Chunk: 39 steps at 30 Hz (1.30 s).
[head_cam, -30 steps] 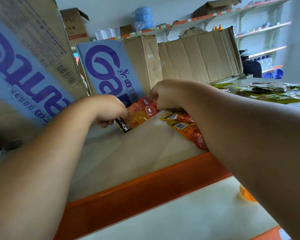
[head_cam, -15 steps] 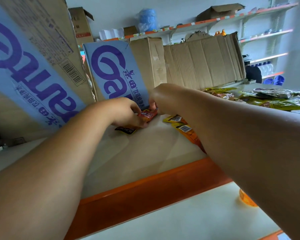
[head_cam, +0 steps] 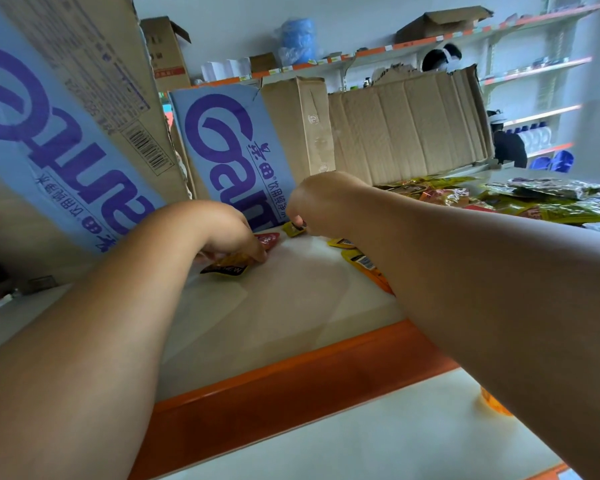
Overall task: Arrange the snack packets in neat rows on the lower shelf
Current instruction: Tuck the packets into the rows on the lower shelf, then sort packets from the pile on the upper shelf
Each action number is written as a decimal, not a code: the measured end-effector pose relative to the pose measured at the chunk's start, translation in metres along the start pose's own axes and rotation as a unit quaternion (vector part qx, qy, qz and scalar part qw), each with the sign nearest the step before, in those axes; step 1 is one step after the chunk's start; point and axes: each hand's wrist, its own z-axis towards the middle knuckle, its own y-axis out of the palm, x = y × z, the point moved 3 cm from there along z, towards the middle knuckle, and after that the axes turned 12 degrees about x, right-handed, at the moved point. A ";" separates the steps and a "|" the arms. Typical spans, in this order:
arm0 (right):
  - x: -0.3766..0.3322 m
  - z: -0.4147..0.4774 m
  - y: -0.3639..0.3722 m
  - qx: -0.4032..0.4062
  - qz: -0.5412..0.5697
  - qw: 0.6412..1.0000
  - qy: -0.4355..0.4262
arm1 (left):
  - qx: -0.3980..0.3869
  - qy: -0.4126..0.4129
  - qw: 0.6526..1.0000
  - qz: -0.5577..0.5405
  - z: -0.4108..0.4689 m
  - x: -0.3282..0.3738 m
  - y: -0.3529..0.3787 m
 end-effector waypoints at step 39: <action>-0.001 -0.003 -0.017 0.089 0.132 0.984 0.077 | 0.002 0.004 1.000 0.006 0.002 -0.002 0.001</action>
